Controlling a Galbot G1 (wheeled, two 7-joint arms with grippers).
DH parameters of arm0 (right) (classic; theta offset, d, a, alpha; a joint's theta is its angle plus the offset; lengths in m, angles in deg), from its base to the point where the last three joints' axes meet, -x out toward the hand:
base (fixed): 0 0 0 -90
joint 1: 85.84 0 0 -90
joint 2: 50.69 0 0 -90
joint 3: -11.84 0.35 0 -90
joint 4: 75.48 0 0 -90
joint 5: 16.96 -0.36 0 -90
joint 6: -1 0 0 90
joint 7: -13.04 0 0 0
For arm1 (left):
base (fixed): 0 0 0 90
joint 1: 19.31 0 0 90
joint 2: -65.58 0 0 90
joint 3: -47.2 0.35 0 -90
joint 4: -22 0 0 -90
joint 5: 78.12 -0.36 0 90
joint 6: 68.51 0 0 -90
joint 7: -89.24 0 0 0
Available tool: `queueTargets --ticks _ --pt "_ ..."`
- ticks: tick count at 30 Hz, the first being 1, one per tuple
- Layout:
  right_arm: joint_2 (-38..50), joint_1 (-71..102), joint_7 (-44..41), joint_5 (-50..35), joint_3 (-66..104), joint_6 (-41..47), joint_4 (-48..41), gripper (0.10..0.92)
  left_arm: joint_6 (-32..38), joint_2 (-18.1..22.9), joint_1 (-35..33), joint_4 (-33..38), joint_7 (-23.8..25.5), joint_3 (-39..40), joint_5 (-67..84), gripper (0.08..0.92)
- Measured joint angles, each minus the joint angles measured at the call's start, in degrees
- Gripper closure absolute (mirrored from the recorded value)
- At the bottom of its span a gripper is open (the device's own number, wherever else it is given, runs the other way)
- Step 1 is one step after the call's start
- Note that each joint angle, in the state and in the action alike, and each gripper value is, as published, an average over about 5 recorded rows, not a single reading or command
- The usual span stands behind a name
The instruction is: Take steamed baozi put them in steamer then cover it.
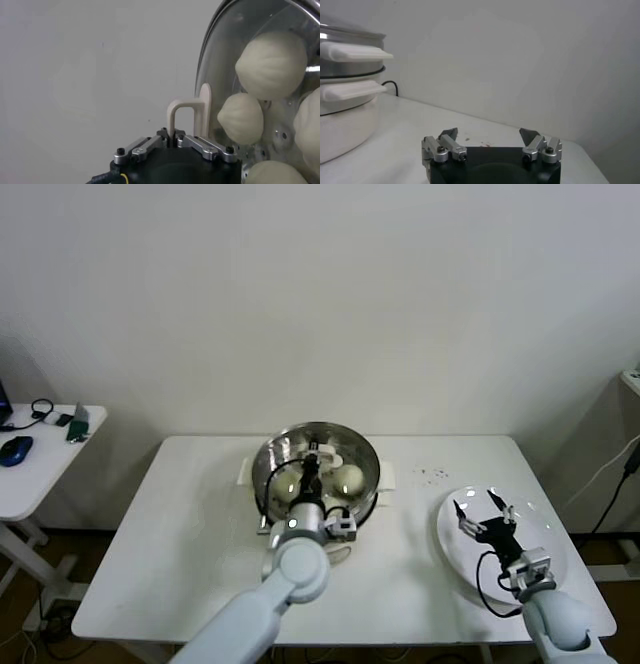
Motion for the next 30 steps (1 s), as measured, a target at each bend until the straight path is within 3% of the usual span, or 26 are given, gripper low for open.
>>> queueTargets --ticks 7,26,30 --pt "-0.02 0.05 -0.05 -0.20 0.23 0.17 0.16 0.203 0.00 -0.06 -0.42 0.44 -0.08 -0.03 -0.05 0.814" --pt "0.17 0.08 -0.21 -2.43 1.11 4.37 1.61 0.203 0.05 -3.98 -2.99 6.83 -0.15 -1.62 2.88 0.268" --pt "0.33 0.01 -0.11 -2.74 1.20 5.33 1.86 0.203 0.01 -5.17 -4.47 9.31 -0.39 -1.92 4.07 0.191"
